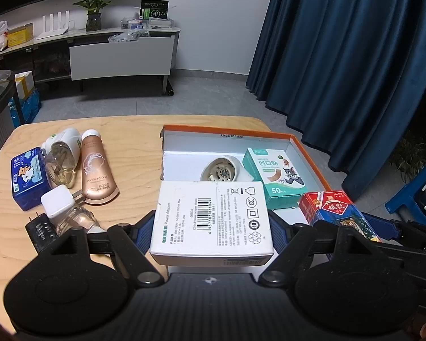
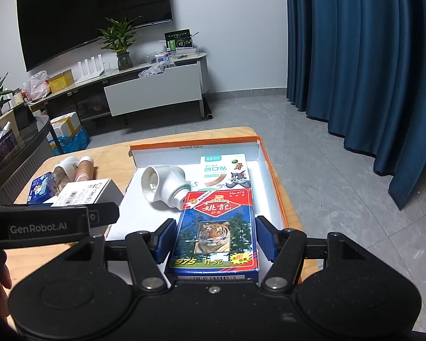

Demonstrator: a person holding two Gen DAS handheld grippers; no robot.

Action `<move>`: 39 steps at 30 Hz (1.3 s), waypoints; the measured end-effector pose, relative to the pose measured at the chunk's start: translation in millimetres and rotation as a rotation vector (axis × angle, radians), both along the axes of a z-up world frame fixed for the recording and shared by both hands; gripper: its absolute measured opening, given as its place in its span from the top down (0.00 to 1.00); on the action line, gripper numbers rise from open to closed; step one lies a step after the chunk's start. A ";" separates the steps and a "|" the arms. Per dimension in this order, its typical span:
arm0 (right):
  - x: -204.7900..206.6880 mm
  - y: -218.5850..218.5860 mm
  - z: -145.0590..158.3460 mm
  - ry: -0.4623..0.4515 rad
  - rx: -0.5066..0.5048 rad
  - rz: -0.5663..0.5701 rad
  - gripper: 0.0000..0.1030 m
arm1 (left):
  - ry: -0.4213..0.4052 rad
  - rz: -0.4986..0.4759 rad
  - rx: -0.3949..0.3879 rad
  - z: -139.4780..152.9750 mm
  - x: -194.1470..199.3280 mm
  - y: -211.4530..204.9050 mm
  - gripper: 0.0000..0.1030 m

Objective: Organize rigid objects
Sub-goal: 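Lower and release the tiger pack with the right tool while the left tool releases the charger box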

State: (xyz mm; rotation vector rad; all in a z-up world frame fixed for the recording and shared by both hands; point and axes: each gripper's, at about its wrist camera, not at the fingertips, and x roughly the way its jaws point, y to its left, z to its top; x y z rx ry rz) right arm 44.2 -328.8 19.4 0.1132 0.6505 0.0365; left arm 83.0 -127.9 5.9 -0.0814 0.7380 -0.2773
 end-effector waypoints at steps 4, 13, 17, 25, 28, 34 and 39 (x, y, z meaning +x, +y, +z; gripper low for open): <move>-0.1 -1.2 0.2 0.003 -0.001 -0.001 0.29 | 0.003 -0.001 0.002 -1.1 0.7 -0.2 0.24; 1.1 -2.5 -2.3 0.010 -0.003 -0.004 0.29 | 0.008 -0.007 0.007 -2.6 2.6 -2.5 0.24; 2.0 -2.2 -2.9 0.012 -0.004 -0.004 0.29 | 0.009 -0.007 0.007 -2.6 2.5 -2.5 0.24; 2.7 -1.1 -5.2 0.017 -0.003 -0.004 0.29 | 0.012 -0.009 0.009 -3.7 1.6 -3.1 0.24; 3.4 -0.2 -6.0 0.020 -0.006 -0.004 0.29 | 0.014 -0.009 0.011 -4.2 1.8 -3.2 0.24; 4.4 0.1 -8.4 0.027 -0.011 -0.004 0.29 | 0.020 -0.008 0.015 -6.4 2.8 -2.8 0.24; 5.8 0.4 -11.0 0.033 -0.020 -0.006 0.29 | 0.026 -0.005 0.015 -8.4 4.3 -1.3 0.24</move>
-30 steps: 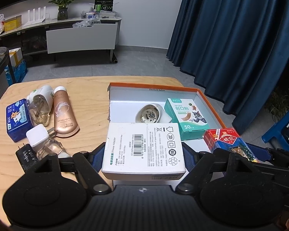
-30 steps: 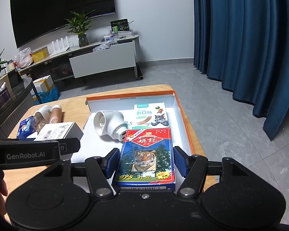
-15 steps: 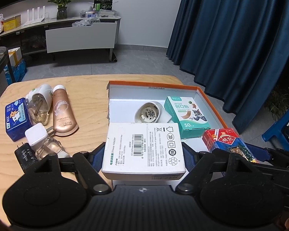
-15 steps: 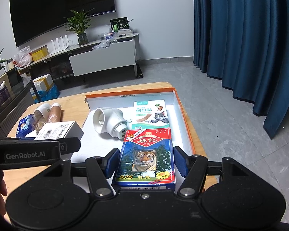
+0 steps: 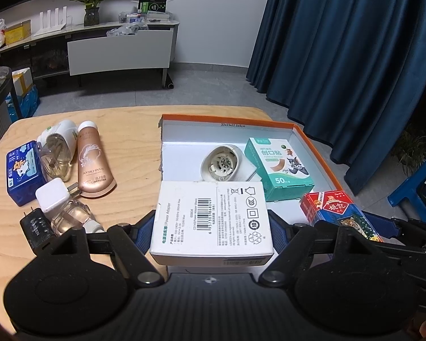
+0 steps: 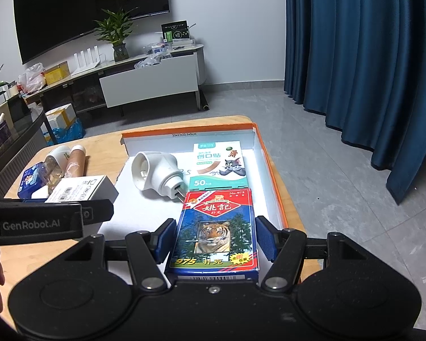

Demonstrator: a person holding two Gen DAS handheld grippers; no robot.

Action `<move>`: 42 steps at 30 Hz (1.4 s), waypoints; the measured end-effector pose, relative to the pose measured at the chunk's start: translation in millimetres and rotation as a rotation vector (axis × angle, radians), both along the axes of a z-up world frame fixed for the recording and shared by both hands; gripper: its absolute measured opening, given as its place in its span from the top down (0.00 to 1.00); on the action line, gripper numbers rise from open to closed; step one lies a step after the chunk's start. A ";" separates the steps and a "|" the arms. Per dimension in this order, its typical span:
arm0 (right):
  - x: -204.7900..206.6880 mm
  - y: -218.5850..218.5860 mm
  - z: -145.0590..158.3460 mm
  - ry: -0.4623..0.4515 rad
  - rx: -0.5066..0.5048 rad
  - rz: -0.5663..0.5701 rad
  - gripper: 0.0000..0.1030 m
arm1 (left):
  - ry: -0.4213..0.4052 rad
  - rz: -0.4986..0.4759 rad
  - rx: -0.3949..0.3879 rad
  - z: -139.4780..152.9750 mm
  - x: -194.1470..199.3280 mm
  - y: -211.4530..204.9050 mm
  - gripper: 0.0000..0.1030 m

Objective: Organize rigid objects
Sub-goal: 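Lower and release the tiger pack with the right tool while the left tool releases the charger box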

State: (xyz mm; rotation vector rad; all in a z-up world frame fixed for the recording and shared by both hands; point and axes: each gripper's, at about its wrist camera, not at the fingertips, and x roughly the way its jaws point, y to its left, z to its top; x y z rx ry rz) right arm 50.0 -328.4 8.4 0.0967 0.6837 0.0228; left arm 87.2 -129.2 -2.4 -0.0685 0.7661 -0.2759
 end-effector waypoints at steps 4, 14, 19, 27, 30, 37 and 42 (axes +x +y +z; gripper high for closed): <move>2.7 0.5 -1.5 0.003 -0.006 -0.002 0.29 | 0.008 0.002 -0.001 -2.7 2.3 -0.8 0.24; 8.0 -0.9 -8.9 0.022 -0.050 0.005 0.29 | 0.021 -0.010 0.000 -7.4 8.2 -4.3 0.24; 11.0 -0.4 -12.6 0.014 -0.155 -0.025 0.24 | 0.026 -0.011 0.003 -9.1 12.0 -6.0 0.24; 4.3 -13.0 -4.8 -0.017 -0.124 -0.036 0.23 | 0.032 -0.039 0.014 -12.3 13.6 -17.0 0.24; -0.3 -16.1 -0.5 -0.032 -0.114 -0.046 0.22 | 0.039 -0.050 0.021 -14.9 14.3 -22.7 0.24; -5.4 -21.2 10.2 -0.065 -0.106 -0.074 0.20 | 0.070 -0.078 0.060 -23.2 18.0 -38.6 0.22; -8.9 -20.2 17.9 -0.084 -0.105 -0.080 0.19 | 0.068 -0.094 0.069 -20.8 12.9 -41.9 0.06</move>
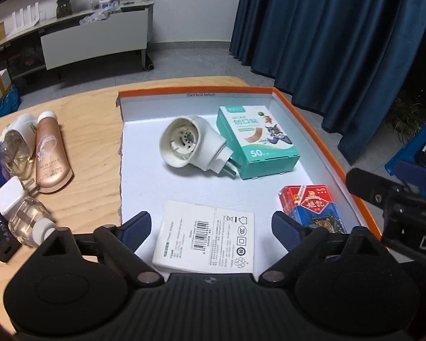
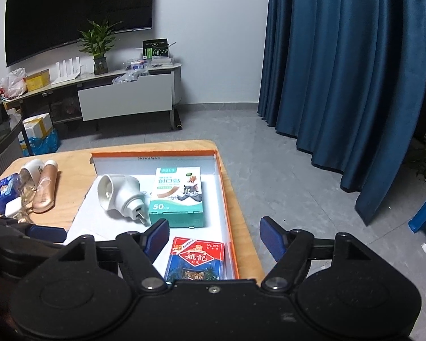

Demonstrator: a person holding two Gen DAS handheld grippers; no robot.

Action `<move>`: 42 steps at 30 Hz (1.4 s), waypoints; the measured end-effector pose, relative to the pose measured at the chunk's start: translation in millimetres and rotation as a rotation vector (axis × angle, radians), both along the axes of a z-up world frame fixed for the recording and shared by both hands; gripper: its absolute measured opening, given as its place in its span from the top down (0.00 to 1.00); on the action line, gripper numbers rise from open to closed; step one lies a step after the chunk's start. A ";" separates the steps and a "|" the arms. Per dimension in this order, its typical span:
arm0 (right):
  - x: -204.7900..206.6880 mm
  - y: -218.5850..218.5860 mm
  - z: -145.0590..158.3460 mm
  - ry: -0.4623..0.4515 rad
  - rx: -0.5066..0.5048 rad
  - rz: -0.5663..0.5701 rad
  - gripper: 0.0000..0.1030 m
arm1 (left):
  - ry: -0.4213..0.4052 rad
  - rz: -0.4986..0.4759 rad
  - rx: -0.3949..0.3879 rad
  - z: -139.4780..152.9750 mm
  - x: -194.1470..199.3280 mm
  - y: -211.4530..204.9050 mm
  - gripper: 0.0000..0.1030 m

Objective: Organize rigid objects
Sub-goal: 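Lower and release the tiger pack with the right tool while the left tool releases the charger box, then move both tools away from the box toward the items on the table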

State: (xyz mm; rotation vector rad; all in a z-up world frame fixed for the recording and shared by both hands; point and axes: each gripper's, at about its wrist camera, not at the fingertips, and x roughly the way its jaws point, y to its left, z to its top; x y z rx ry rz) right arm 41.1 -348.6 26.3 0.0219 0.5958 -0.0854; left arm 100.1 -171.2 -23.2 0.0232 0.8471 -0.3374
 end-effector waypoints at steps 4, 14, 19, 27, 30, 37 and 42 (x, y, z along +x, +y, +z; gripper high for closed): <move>-0.6 2.0 7.2 -0.011 0.028 0.000 0.18 | -0.024 0.023 -0.009 10.4 -5.2 9.7 0.04; 5.7 53.0 14.6 0.001 0.045 0.146 0.16 | -0.051 0.178 -0.011 24.9 -18.8 71.8 0.04; 13.6 90.3 11.4 0.024 0.063 0.237 0.16 | -0.055 0.279 -0.015 26.7 -25.0 111.2 0.04; 19.4 138.1 3.2 0.075 0.080 0.357 0.16 | -0.054 0.398 -0.016 25.2 -32.0 157.6 0.04; 18.1 147.7 1.2 0.088 0.080 0.383 0.16 | -0.048 0.433 -0.016 21.4 -34.7 172.2 0.04; 18.4 146.0 -3.8 0.108 0.085 0.387 0.16 | -0.024 0.522 -0.026 13.2 -32.8 205.2 0.04; 21.7 141.9 -6.9 0.113 0.090 0.381 0.16 | -0.025 0.554 -0.029 11.1 -21.7 216.3 0.04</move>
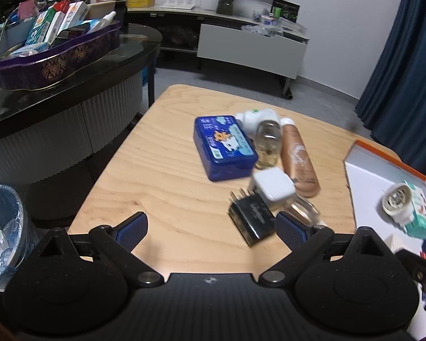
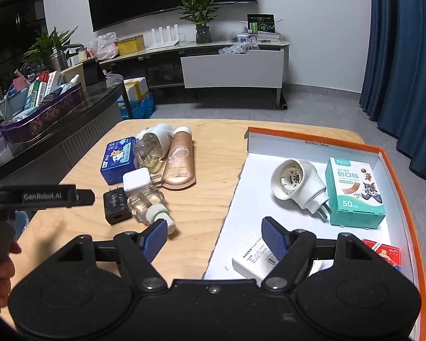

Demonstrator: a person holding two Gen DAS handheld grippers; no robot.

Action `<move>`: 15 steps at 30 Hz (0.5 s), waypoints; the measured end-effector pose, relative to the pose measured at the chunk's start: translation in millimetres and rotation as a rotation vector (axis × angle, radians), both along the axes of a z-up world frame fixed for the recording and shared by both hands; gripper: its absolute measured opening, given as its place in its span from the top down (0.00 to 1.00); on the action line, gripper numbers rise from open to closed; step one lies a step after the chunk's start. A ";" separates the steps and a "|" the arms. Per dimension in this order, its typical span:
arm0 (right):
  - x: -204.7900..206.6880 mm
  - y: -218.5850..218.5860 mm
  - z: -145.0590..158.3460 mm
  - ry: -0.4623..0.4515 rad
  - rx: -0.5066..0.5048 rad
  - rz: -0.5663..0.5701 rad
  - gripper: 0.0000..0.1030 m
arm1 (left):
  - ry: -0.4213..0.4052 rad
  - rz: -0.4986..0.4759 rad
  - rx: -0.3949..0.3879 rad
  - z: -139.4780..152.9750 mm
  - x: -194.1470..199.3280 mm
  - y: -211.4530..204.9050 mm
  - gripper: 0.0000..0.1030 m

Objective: Organize rigid objects
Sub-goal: 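Move both tools away from the box toward the items on the table, then grasp the blue tin with the left tool while the right tool grasps the white plug-in freshener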

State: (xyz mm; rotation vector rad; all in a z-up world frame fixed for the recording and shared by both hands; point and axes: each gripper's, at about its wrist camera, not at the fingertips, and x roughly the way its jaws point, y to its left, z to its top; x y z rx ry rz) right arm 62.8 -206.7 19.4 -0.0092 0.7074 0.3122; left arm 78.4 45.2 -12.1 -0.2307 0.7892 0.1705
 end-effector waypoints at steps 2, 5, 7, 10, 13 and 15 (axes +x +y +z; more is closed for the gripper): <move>0.9 -1.6 -0.5 0.001 0.005 -0.001 0.16 | 0.004 0.010 -0.004 -1.8 6.9 3.0 0.04; 2.4 -2.4 -1.0 0.002 0.004 -0.001 0.16 | 0.003 0.024 -0.003 -3.6 21.2 5.9 0.04; 2.6 -2.8 -0.7 -0.003 -0.002 -0.002 0.16 | 0.003 0.031 -0.006 -4.0 32.8 8.0 0.04; 3.4 -4.5 0.4 -0.009 -0.005 -0.004 0.16 | -0.002 0.039 -0.001 -4.4 52.2 9.1 0.04; 4.9 -8.2 0.5 -0.011 -0.009 -0.013 0.16 | -0.003 0.054 0.016 -5.1 71.9 11.2 0.04; 7.3 -11.1 -0.6 -0.007 -0.012 -0.023 0.16 | -0.006 0.077 0.014 -5.2 83.6 15.8 0.04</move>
